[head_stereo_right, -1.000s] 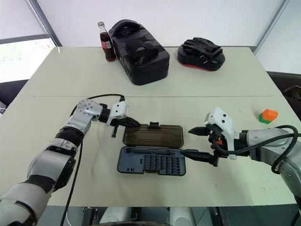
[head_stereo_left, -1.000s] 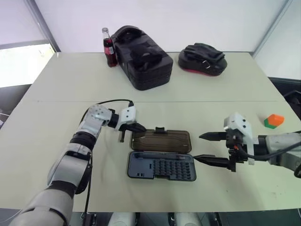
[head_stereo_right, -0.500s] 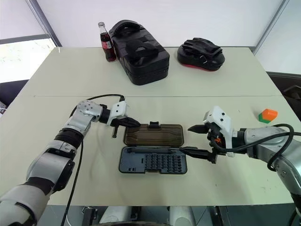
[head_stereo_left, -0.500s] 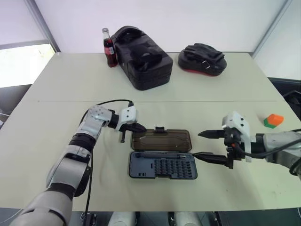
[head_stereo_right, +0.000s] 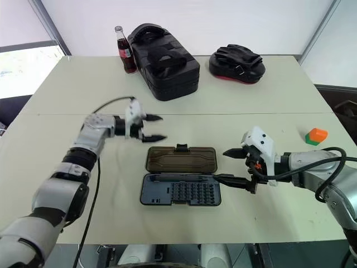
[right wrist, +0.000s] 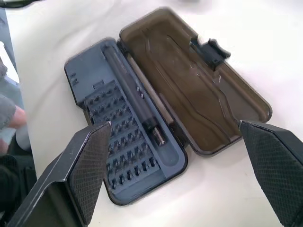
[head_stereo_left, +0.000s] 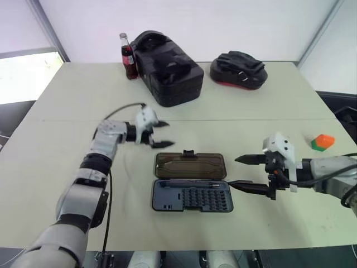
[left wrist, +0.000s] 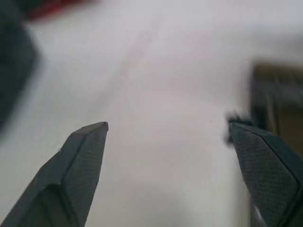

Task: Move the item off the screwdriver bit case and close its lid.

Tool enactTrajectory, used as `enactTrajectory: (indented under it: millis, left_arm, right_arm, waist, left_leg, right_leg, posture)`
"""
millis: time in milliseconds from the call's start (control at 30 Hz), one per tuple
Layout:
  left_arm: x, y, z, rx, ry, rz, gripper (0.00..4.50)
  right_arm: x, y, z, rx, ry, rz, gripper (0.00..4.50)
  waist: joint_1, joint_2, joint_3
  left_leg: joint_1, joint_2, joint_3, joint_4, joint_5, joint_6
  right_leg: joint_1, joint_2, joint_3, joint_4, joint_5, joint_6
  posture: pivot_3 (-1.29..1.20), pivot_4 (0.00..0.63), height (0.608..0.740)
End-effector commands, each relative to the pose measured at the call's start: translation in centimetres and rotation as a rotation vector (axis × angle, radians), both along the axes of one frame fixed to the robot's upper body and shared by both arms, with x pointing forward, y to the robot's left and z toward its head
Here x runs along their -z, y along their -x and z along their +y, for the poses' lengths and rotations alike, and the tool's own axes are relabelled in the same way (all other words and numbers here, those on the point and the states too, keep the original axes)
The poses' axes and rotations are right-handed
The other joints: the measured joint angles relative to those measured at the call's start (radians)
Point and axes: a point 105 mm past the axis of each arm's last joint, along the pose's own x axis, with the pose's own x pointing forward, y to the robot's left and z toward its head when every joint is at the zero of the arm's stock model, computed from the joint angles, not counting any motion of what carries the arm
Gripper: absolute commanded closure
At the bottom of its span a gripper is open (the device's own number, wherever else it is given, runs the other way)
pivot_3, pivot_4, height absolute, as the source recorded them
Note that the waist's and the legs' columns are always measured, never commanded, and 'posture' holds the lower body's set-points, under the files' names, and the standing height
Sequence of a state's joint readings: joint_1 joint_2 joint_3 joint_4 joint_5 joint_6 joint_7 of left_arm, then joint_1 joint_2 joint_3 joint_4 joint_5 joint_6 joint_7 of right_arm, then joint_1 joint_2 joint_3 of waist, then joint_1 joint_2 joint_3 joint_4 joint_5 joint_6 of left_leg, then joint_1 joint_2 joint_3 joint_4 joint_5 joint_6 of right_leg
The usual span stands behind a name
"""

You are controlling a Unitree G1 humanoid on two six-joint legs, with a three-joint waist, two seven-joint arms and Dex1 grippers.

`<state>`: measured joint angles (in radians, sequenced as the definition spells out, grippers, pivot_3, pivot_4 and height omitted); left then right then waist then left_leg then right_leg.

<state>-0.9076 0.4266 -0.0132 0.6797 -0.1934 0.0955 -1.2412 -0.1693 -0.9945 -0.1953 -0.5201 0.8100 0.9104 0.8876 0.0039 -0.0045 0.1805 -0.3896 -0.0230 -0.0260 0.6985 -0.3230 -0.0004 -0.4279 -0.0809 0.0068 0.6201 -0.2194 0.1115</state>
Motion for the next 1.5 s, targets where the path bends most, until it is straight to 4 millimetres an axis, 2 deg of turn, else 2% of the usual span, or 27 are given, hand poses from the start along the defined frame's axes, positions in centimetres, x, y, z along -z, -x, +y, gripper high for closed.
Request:
enactTrajectory:
  millis: [33,100,133,167,233,333,400,600,967,1267,1400,1500]
  left_arm:
    - [-2.1,3.2,-0.1,0.097,0.063,0.026,0.2]
    - [-1.3,5.9,-0.3,0.144,0.029,0.059,0.2]
    - [-0.5,7.5,-0.3,0.171,0.0,0.075,0.72]
    - [0.1,9.0,-0.3,0.189,-0.029,0.089,1.01]
    - [1.1,11.2,-0.5,0.205,-0.096,0.077,1.92]
    - [2.0,13.1,-1.0,0.207,-0.159,0.054,3.58]
    - [2.5,13.7,-1.2,0.205,-0.17,0.062,4.44]
    - [4.4,16.6,-1.3,0.286,-0.209,0.176,4.44]
    - [6.3,18.2,-0.6,0.335,-0.39,0.185,4.44]
    - [7.6,17.5,-0.6,0.354,-0.517,0.112,4.44]
    - [7.3,15.9,-0.6,0.283,-0.497,0.07,4.44]
    - [7.4,15.6,-0.4,0.263,-0.491,0.067,4.44]
  right_arm:
    - [-1.5,-1.1,-0.4,0.032,-0.032,-0.07,0.0]
    - [-1.4,-1.9,-0.5,0.042,-0.018,-0.089,0.0]
    - [-1.3,-2.3,-0.5,0.048,-0.011,-0.1,0.0]
    - [-1.3,-2.7,-0.5,0.05,-0.005,-0.114,0.0]
    - [-1.4,-3.7,-0.4,0.059,0.004,-0.15,0.0]
    - [-1.5,-5.6,-0.5,0.082,0.055,-0.231,0.0]
    - [-1.3,-6.6,-0.6,0.089,0.093,-0.253,0.0]
    - [-0.7,-8.2,0.6,0.027,0.119,-0.266,0.0]
    - [1.0,-7.9,1.7,-0.087,0.16,-0.209,0.0]
    - [1.5,-8.0,1.8,-0.09,0.165,-0.204,0.0]
    - [1.5,-7.8,1.7,-0.086,0.163,-0.204,0.0]
    - [1.6,-7.7,1.6,-0.08,0.162,-0.203,0.0]
  waist:
    - [-0.003,0.001,-0.001]
    - [-0.008,0.001,-0.001]
    - [-0.016,0.001,-0.001]
    - [-0.018,0.001,-0.001]
    - [-0.019,0.001,0.0]
    - [-0.012,0.001,0.0]
    - [-0.008,0.002,0.0]
    - [-0.02,0.002,0.0]
    - [-0.016,0.002,0.0]
    - [-0.016,0.002,0.0]
    - [-0.016,0.002,0.0]
    - [-0.016,0.002,0.0]
  left_leg:
    - [0.0,0.0,0.0,0.0,0.0,0.0]
    - [0.0,0.0,0.0,0.0,0.0,0.0]
    - [0.001,0.0,0.0,0.0,0.0,0.0]
    - [0.001,0.001,0.0,0.0,0.0,0.0]
    - [0.001,0.001,0.001,-0.001,0.0,0.0]
    - [0.001,0.001,0.001,0.0,0.001,-0.002]
    - [0.001,0.0,0.001,0.0,0.001,-0.002]
    - [0.002,0.001,0.002,0.0,0.001,-0.002]
    - [0.002,0.0,0.002,-0.001,0.001,-0.002]
    - [0.002,0.0,0.002,-0.001,0.001,-0.002]
    - [0.002,0.0,0.002,-0.001,0.001,-0.002]
    - [0.002,0.0,0.002,-0.001,0.001,-0.002]
  right_leg:
    - [0.0,0.0,0.0,0.0,0.0,0.0]
    - [0.0,0.0,0.001,0.0,0.0,0.0]
    - [0.0,0.0,0.001,0.0,0.0,0.0]
    - [0.0,0.0,0.001,0.0,0.0,0.0]
    - [0.0,0.0,0.002,0.001,0.0,0.0]
    - [-0.001,0.0,0.002,0.001,0.0,0.0]
    - [0.0,-0.001,0.002,0.001,0.0,-0.001]
    - [0.0,0.0,0.003,0.001,0.0,-0.001]
    - [0.0,0.0,0.003,0.001,0.0,-0.001]
    - [0.0,0.0,0.002,0.001,0.0,-0.001]
    - [0.0,0.0,0.002,0.001,0.0,-0.001]
    - [0.0,0.0,0.002,0.001,0.0,-0.001]
  posture:
    - [0.0,0.15,0.74]
    - [0.0,0.15,0.74]
    - [0.0,0.15,0.74]
    - [0.0,0.15,0.74]
    - [0.0,0.15,0.74]
    - [0.0,0.15,0.74]
    - [0.0,0.15,0.74]
    - [0.0,0.15,0.74]
    - [0.0,0.15,0.74]
    - [0.0,0.15,0.74]
    - [0.0,0.15,0.74]
    - [0.0,0.15,0.74]
